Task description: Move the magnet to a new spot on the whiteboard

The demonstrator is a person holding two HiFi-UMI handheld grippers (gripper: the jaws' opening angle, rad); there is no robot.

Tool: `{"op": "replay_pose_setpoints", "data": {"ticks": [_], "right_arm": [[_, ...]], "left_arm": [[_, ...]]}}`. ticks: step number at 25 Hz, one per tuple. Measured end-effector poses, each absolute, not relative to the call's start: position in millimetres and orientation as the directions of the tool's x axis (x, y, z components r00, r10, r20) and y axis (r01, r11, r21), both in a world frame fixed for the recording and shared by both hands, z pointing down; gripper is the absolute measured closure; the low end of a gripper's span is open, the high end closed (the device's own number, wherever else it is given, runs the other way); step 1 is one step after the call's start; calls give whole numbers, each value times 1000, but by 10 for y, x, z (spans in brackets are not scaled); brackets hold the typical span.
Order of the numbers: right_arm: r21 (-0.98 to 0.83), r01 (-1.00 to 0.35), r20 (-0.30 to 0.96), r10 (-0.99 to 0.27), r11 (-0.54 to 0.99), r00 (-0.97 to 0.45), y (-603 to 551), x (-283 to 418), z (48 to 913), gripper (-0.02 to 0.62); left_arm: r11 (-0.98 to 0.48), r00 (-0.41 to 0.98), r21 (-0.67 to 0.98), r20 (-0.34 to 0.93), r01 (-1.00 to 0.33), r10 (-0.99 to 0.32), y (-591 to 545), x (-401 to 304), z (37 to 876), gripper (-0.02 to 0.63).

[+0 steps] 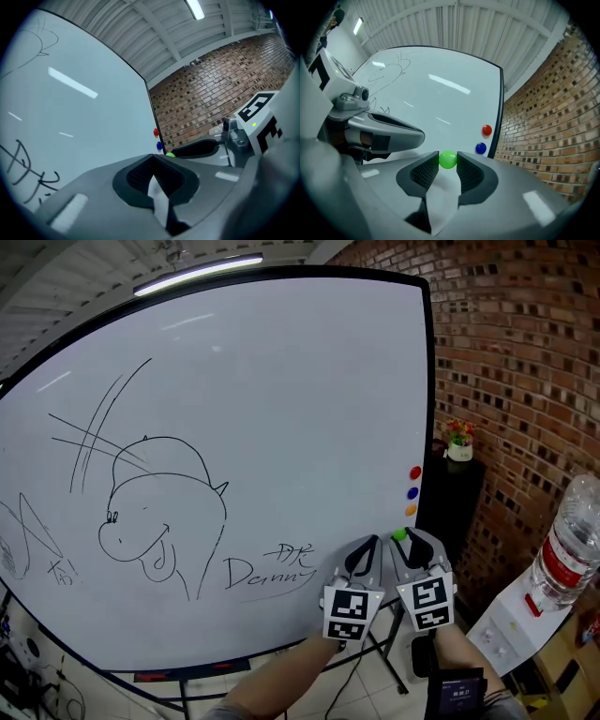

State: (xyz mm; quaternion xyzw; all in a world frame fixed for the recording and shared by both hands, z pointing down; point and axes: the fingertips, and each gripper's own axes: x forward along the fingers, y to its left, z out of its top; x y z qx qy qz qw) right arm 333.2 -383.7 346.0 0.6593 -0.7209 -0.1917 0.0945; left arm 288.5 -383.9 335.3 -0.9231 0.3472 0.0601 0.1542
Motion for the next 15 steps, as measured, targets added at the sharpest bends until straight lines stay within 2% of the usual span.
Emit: {"op": "replay_pose_setpoints", "data": {"ticks": [7,15], "right_arm": [[358,-932,-61,-994,59,-86,-4084,3825,3813,469],[345,-935,-52,-992,86,-110,-4326,4029,3910,469]], "left_arm": [[-724,763,-245,-148,-645,-629,-4060,3318,3639,607],[-727,768,-256,-145,-638,-623,-4182,3507,3671,607]]}}
